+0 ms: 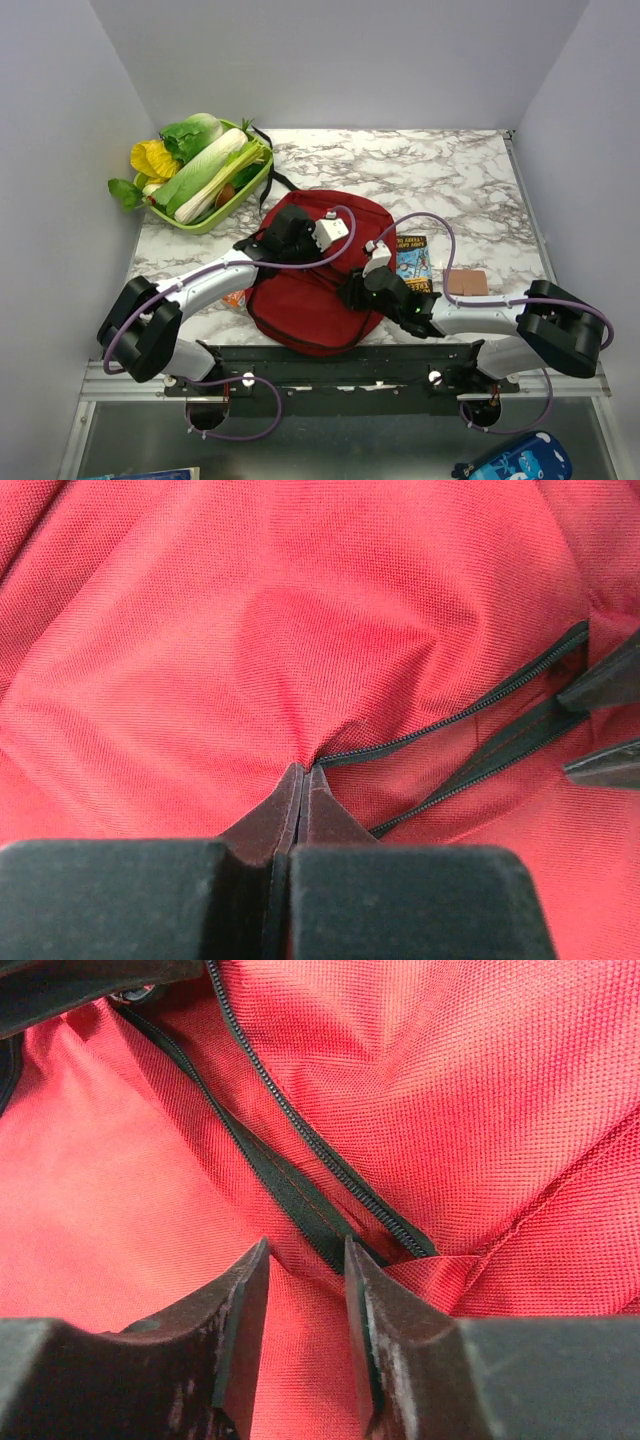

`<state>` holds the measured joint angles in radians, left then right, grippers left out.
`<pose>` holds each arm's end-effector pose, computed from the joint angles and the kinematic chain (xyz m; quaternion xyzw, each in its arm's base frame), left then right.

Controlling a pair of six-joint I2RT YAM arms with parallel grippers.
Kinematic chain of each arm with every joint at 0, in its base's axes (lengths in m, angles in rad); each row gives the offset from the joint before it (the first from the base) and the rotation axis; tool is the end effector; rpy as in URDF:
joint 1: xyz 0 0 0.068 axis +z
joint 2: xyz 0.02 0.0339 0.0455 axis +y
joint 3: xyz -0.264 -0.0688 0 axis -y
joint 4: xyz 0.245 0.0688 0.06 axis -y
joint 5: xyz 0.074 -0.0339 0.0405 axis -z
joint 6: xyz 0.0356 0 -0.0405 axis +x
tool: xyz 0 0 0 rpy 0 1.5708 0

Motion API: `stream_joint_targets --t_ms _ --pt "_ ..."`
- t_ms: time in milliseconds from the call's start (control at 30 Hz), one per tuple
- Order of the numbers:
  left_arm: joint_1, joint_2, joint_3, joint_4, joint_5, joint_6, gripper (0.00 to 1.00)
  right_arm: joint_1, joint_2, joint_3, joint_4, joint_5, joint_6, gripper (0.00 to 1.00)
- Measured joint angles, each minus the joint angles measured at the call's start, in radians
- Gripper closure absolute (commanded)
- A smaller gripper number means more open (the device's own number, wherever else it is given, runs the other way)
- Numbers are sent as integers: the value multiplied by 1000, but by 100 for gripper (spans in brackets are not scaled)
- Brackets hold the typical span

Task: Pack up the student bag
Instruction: Adjust the student bag at the center of the board, then pick up the personal item from the center of the board.

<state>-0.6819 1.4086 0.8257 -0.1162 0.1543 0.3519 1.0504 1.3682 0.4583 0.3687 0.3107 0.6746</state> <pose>0.2283 -0.1924 0.2190 0.4749 0.7697 -0.1381 0.4037 0.1373 0.2177 0.1599 -0.0858 0.8590 0.2818 0.4187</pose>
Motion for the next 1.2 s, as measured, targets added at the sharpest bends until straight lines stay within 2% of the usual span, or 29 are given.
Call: stream_joint_targets --t_ms 167,333,567,667,700,733,800,867,1067,1200 --pt "8 -21 3 -21 35 -50 100 4 -16 8 -33 11 13 45" --pt "42 -24 31 -55 94 -129 100 5 -98 24 -124 36 9 39" --pt "105 -55 122 -113 168 -211 100 5 -177 66 -230 79 5 31" --pt "106 -70 129 -119 185 -227 100 5 -201 80 -296 104 14 16" --pt "106 -70 128 -121 187 -229 100 5 -219 86 -327 121 18 4" --pt "106 -71 126 -121 188 -229 100 6 -245 92 -368 144 29 0" --pt "106 -75 118 -120 188 -229 100 -5 -315 109 -470 195 64 0" --pt "108 -80 111 -119 188 -229 100 -47 -377 146 -591 238 113 0" --pt "109 -87 107 -118 188 -226 100 -394 -441 238 -940 283 260 0" --pt "109 -98 93 -117 188 -225 100 -554 -448 228 -1085 279 296 0"
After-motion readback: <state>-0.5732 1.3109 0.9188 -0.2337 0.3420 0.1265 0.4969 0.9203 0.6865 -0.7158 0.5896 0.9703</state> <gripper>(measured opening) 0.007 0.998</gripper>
